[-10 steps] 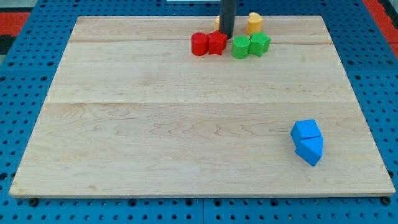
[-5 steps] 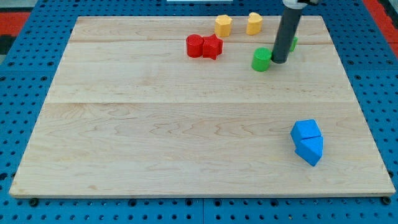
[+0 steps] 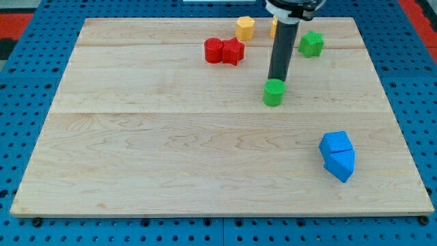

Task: Slide the green circle away from the group of blocks

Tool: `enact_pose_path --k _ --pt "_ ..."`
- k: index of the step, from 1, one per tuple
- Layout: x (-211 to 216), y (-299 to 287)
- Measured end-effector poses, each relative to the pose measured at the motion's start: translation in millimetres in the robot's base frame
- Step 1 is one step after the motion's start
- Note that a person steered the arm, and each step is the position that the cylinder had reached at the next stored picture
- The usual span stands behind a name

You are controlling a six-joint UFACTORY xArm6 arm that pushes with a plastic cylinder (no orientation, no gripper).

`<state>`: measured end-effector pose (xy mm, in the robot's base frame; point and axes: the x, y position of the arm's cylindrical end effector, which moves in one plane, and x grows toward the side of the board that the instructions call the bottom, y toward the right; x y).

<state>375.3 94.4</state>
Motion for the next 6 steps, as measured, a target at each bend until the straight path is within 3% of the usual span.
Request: enact_pose_path --k 1,4,5,6 --pt "7 -32" --pt "99 35" --pt "73 39" --pt "41 117"
